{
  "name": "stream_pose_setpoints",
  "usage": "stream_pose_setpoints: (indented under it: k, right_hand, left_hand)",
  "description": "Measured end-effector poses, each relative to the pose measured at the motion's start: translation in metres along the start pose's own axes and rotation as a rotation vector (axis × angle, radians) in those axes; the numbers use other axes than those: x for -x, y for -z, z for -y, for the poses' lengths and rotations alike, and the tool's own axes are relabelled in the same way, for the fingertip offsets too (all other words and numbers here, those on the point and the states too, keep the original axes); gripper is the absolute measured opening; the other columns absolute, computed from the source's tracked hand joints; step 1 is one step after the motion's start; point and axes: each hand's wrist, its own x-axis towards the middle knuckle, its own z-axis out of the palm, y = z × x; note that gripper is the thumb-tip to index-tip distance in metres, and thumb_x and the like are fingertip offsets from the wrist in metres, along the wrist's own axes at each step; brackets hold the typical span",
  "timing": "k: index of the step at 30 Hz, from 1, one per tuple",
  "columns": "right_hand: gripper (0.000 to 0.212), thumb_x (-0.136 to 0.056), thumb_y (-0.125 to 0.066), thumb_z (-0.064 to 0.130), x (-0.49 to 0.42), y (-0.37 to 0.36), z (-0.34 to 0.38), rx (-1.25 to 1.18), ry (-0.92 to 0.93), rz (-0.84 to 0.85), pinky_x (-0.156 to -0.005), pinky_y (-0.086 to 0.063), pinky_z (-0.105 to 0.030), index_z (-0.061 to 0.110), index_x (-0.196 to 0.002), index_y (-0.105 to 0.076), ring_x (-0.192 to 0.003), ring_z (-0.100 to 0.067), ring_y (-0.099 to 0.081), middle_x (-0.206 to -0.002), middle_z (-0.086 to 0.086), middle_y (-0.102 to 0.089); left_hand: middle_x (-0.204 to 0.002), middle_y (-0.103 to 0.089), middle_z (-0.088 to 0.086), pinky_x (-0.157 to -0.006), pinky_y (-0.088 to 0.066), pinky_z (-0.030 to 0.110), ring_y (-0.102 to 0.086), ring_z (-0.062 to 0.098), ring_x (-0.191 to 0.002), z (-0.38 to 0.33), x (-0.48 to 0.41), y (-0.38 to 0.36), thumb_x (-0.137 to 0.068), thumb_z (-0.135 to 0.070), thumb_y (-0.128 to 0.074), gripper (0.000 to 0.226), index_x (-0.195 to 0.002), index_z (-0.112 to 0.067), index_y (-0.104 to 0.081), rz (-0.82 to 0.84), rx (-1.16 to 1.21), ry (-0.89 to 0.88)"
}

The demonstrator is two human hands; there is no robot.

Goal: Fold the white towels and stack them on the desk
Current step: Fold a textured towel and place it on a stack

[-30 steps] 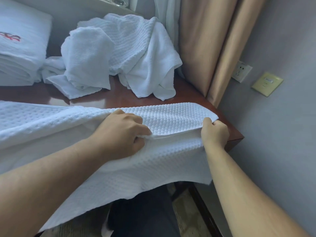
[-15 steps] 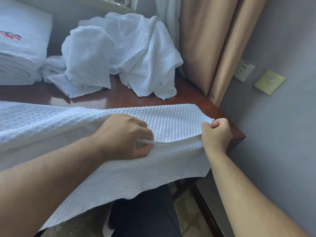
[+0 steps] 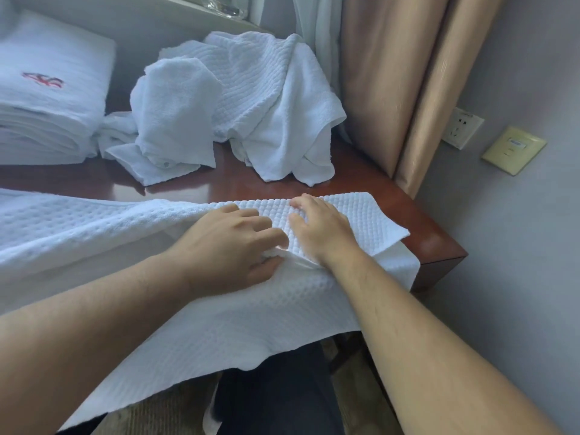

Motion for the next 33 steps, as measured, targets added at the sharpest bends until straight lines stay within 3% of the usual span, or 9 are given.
stream_pose_setpoints:
  k: [4, 9, 12, 15, 23, 26, 28, 31, 33]
  right_hand:
    - [0.039, -0.100, -0.041, 0.037, -0.001, -0.002, -0.002, 0.025, -0.001, -0.071, -0.104, -0.028, -0.032, 0.028, -0.136, -0.055, -0.133, -0.010, -0.043, -0.140, 0.015, -0.055]
    - [0.032, -0.094, -0.050, 0.023, 0.004, -0.003, 0.053, 0.244, -0.211, -0.040, -0.106, -0.034, -0.048, 0.019, -0.125, -0.057, -0.126, -0.031, -0.047, -0.134, -0.005, -0.056]
    - [0.023, -0.086, -0.047, 0.019, 0.006, -0.025, 0.136, 0.043, -0.071, 0.026, -0.087, -0.040, -0.042, 0.018, -0.103, -0.062, -0.112, -0.034, -0.054, -0.111, -0.007, -0.063]
    - [0.037, -0.096, -0.035, 0.032, 0.011, -0.051, 0.187, -0.089, 0.047, 0.010, -0.090, -0.039, -0.045, 0.014, -0.108, -0.065, -0.110, -0.033, -0.051, -0.113, -0.008, -0.066]
    - [0.034, -0.095, -0.053, 0.043, -0.003, -0.078, 0.186, -0.145, 0.334, -0.257, -0.087, -0.034, -0.042, 0.018, -0.117, -0.060, -0.094, -0.029, -0.056, -0.099, -0.002, -0.070]
    - [0.044, -0.091, -0.062, 0.042, -0.001, -0.080, 0.186, -0.187, 0.388, -0.224, -0.092, -0.035, -0.042, 0.021, -0.128, -0.054, -0.104, -0.025, -0.057, -0.111, 0.003, -0.067]
    - [0.057, -0.088, -0.066, 0.043, -0.005, -0.074, 0.191, -0.192, 0.318, -0.119, -0.094, -0.035, -0.043, 0.022, -0.137, -0.046, -0.113, -0.024, -0.055, -0.121, 0.003, -0.064]
    - [0.073, -0.078, -0.076, 0.052, -0.011, -0.065, 0.210, -0.113, 0.241, -0.021, -0.089, -0.036, -0.044, 0.022, -0.134, -0.042, -0.115, -0.027, -0.054, -0.120, 0.000, -0.061]
    - [0.076, -0.076, -0.077, 0.062, -0.004, -0.067, 0.217, -0.069, 0.256, -0.027, -0.090, -0.037, -0.044, 0.022, -0.132, -0.045, -0.115, -0.026, -0.055, -0.119, 0.000, -0.059]
  left_hand:
    - [-0.118, -0.063, 0.003, -0.102, -0.035, 0.048, -0.057, 0.031, -0.110, 0.026, 0.043, 0.030, -0.079, -0.040, -0.061, 0.060, -0.136, -0.019, -0.057, -0.061, -0.332, 0.202]
    - [-0.136, -0.055, 0.012, -0.112, -0.024, 0.057, -0.051, 0.038, -0.124, 0.066, 0.134, 0.082, -0.075, -0.076, -0.045, 0.091, -0.147, -0.019, -0.042, 0.136, -0.425, 0.795]
    - [-0.134, -0.061, 0.008, -0.110, -0.032, 0.054, -0.055, 0.034, -0.123, 0.072, 0.149, 0.082, -0.083, -0.078, -0.042, 0.077, -0.138, -0.024, -0.053, 0.168, -0.369, 0.951]
    - [-0.123, -0.068, 0.002, -0.102, -0.037, 0.046, -0.060, 0.029, -0.115, 0.087, 0.145, 0.077, -0.082, -0.070, -0.046, 0.062, -0.125, -0.028, -0.063, 0.128, -0.377, 0.886]
    - [-0.128, -0.058, -0.006, -0.102, -0.038, 0.040, -0.049, 0.020, -0.123, 0.131, 0.132, 0.081, -0.082, -0.064, -0.058, 0.056, -0.128, -0.033, -0.058, 0.195, -0.313, 0.832]
    - [-0.145, -0.045, -0.010, -0.113, -0.030, 0.039, -0.034, 0.011, -0.138, 0.134, 0.141, 0.095, -0.079, -0.080, -0.037, 0.079, -0.143, -0.036, -0.048, 0.358, 0.005, 0.783]
    - [-0.141, -0.049, -0.010, -0.116, -0.027, 0.033, -0.037, 0.005, -0.134, 0.142, 0.147, 0.108, -0.087, -0.069, -0.031, 0.065, -0.138, -0.035, -0.054, 0.228, 0.309, 0.868]
    - [-0.144, -0.050, 0.000, -0.112, -0.030, 0.043, -0.035, 0.021, -0.135, 0.172, 0.159, 0.120, -0.098, -0.040, -0.044, 0.042, -0.139, -0.032, -0.051, 0.188, -0.053, 1.140]
    - [-0.142, -0.049, 0.012, -0.104, -0.034, 0.047, -0.033, 0.034, -0.133, 0.186, 0.168, 0.121, -0.097, -0.053, -0.046, 0.059, -0.145, -0.019, -0.041, 0.339, -0.303, 1.408]
